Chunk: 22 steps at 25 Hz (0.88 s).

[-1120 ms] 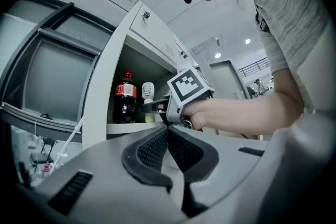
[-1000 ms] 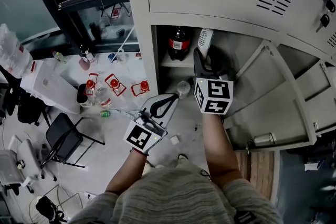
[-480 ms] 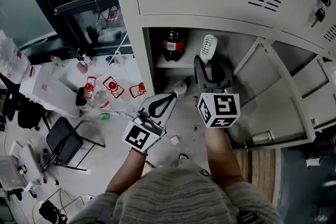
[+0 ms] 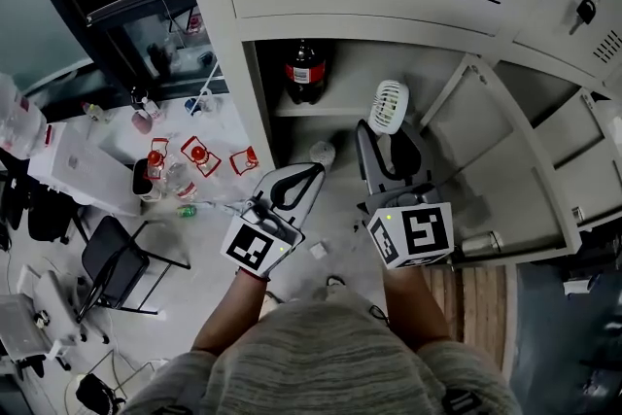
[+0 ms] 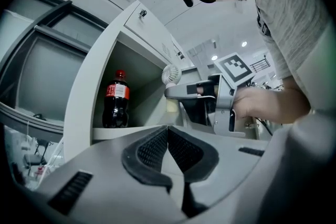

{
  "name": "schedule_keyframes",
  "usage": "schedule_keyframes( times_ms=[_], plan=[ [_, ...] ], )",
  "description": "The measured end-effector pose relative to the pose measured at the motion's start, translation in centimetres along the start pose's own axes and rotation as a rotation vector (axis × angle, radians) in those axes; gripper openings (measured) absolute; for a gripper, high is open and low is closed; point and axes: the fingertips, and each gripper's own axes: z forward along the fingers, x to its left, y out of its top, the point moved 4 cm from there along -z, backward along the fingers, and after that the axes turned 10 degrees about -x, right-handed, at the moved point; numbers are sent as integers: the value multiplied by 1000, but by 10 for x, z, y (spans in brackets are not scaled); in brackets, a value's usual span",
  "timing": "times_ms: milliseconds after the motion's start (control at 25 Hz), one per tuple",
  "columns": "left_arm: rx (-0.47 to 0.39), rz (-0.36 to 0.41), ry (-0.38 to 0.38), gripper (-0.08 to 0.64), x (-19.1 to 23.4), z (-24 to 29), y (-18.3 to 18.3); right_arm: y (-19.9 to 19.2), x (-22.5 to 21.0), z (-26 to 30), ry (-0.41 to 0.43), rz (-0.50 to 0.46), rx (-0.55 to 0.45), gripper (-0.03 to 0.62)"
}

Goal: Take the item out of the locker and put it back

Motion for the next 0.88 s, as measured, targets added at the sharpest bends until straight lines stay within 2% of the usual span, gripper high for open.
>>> schedule_keyframes(
  times_ms=[640, 880],
  plan=[
    [-2, 14, -9, 9, -5, 2, 6, -2, 22, -43, 98, 39, -24, 150],
    [-2, 19, -16, 9, -6, 5, 6, -3, 23, -49, 106, 41, -24, 150]
  ],
)
